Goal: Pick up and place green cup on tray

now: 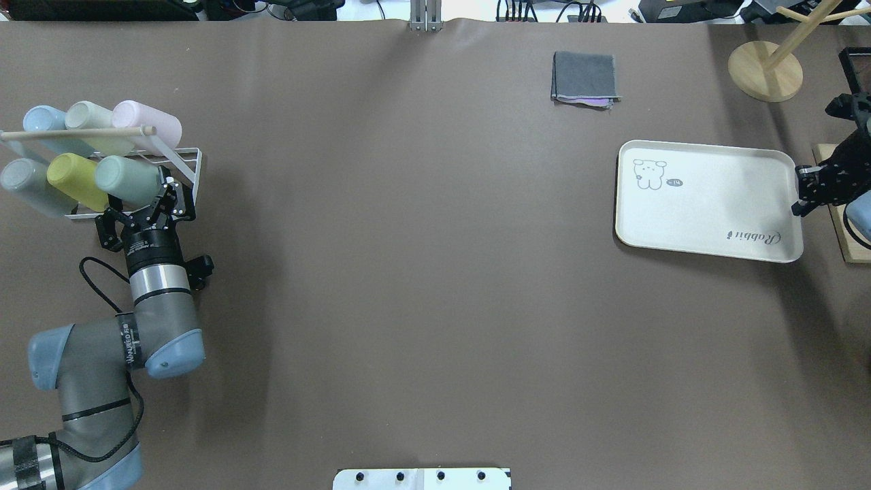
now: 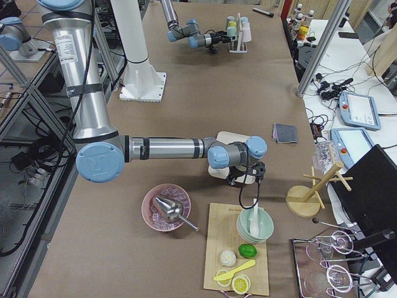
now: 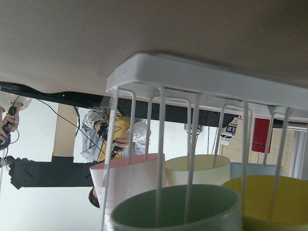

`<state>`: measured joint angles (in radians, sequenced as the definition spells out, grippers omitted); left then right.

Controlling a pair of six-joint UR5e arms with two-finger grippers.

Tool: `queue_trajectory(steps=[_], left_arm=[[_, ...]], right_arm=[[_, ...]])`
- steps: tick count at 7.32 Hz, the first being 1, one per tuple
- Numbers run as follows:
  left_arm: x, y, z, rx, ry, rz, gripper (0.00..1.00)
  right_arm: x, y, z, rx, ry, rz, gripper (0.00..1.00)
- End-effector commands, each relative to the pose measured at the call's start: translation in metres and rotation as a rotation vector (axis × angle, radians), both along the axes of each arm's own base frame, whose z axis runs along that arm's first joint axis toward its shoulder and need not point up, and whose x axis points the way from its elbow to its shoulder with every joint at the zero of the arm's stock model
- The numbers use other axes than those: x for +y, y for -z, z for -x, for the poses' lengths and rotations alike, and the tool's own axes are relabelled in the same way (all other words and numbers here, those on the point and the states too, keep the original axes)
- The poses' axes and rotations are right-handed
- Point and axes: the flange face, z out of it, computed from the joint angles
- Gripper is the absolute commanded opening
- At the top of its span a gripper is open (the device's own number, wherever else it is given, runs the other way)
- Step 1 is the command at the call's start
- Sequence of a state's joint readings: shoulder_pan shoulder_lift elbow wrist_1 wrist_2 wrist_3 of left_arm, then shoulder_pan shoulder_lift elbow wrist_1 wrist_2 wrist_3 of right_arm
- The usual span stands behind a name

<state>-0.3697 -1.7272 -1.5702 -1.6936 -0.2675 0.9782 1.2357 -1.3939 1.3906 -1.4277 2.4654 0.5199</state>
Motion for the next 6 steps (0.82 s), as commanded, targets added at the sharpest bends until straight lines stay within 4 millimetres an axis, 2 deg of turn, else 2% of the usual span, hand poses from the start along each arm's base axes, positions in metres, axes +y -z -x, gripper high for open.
queue_trajectory(steps=[1, 2, 3, 4, 6], left_arm=[[0.000, -0.001, 0.000, -0.010, -0.001, 0.003, 0.50], [0.001, 0.000, 0.003, -0.012, -0.002, 0.002, 0.37], [0.002, 0.004, 0.010, -0.021, 0.003, -0.014, 0.33], [0.008, 0.010, 0.025, -0.018, 0.006, -0.032, 0.33], [0.022, 0.036, 0.061, -0.017, -0.007, -0.037, 0.33]], right_arm=[[0.007, 0.031, -0.016, -0.081, -0.018, -0.026, 0.00], [0.015, 0.037, -0.020, -0.122, -0.019, -0.021, 0.00], [0.023, 0.039, -0.025, -0.166, -0.018, -0.009, 0.00], [0.026, 0.043, -0.029, -0.205, -0.019, 0.000, 0.00], [0.028, 0.067, -0.027, -0.259, -0.005, -0.022, 0.00]])
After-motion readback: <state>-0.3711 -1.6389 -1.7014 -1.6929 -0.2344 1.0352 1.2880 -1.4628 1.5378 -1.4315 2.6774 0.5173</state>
